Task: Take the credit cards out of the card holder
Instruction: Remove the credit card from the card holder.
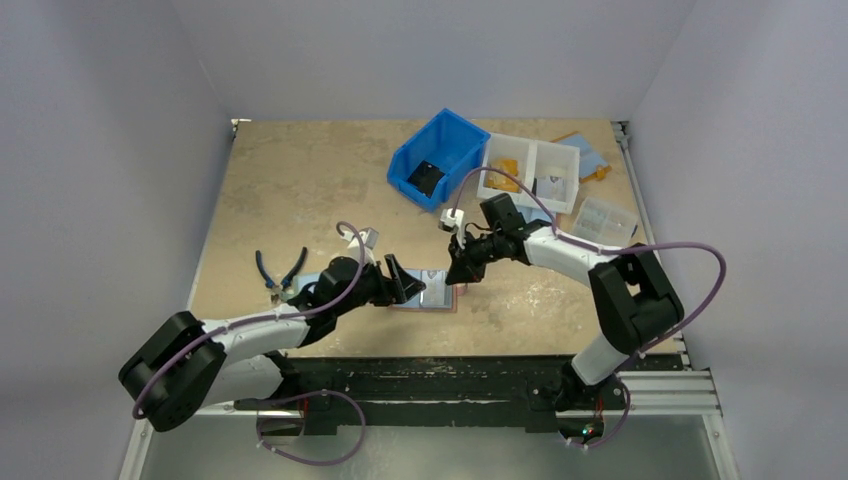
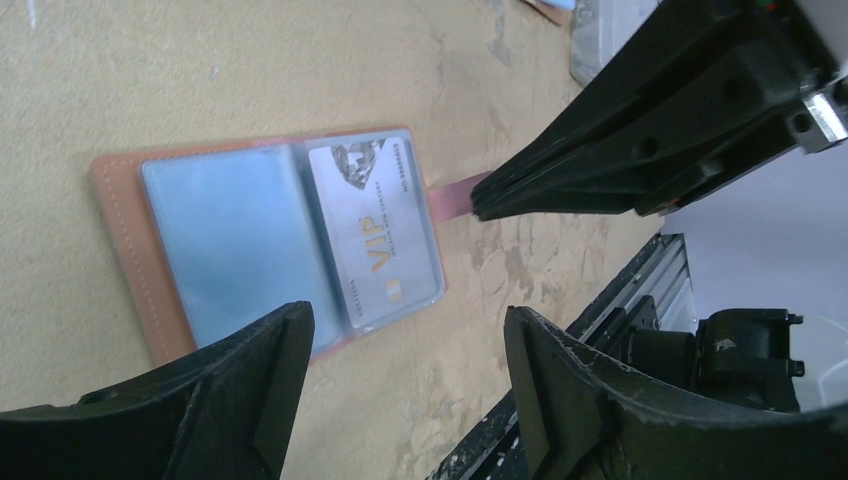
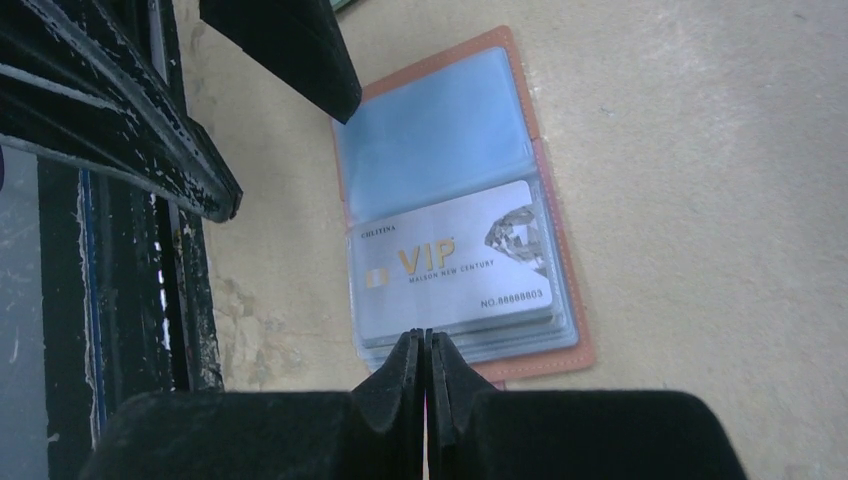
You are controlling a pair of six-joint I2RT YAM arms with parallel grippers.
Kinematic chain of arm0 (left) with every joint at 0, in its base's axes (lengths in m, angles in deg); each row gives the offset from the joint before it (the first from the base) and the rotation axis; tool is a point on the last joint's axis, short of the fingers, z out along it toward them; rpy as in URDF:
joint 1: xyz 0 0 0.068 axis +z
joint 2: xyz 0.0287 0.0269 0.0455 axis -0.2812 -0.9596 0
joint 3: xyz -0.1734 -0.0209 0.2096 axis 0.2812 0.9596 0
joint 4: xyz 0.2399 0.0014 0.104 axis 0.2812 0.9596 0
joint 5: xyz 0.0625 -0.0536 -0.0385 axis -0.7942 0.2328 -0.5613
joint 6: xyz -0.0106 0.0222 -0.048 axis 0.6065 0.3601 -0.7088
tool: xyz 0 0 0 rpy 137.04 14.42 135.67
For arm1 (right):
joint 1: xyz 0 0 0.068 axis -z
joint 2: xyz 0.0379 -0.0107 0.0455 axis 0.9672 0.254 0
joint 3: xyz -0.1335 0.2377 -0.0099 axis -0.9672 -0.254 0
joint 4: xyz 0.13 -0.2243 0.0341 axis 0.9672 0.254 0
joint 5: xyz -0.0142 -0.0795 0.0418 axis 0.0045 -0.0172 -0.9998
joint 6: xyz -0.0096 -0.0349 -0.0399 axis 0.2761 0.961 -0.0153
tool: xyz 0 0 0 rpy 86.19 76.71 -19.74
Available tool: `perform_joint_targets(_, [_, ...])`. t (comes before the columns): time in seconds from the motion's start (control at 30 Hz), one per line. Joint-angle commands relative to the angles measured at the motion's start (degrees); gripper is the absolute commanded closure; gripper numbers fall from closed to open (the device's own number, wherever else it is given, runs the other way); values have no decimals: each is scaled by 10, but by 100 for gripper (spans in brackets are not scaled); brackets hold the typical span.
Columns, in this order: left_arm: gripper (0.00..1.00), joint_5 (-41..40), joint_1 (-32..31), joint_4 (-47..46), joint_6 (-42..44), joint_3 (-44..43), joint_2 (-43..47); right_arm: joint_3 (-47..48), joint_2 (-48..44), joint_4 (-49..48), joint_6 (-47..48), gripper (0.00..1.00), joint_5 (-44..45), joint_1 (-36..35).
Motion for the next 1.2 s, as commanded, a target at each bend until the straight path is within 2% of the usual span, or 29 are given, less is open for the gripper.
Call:
perform_joint_targets(0.0, [29, 29, 13, -110, 13, 1, -52, 58, 32, 69, 59, 95, -10, -17])
perform_joint_targets(0.13, [36, 49, 22, -168, -3, 18, -86, 54, 38, 69, 64, 95, -1, -18])
perform_joint_targets(0.33, [47, 65, 31, -200, -9, 20, -118, 56, 56, 66, 58, 96, 15, -24])
perform_joint_targets(0.7, [49, 71, 40, -202, -20, 21, -165, 59, 70, 55, 46, 96, 39, -30])
perform_joint_targets(1.07, [61, 124, 43, -307, -54, 20, -246, 65, 88, 54, 29, 96, 60, -33])
perform_joint_targets(1.17, [64, 125, 45, -310, -63, 18, -262, 68, 97, 57, 25, 96, 54, -35])
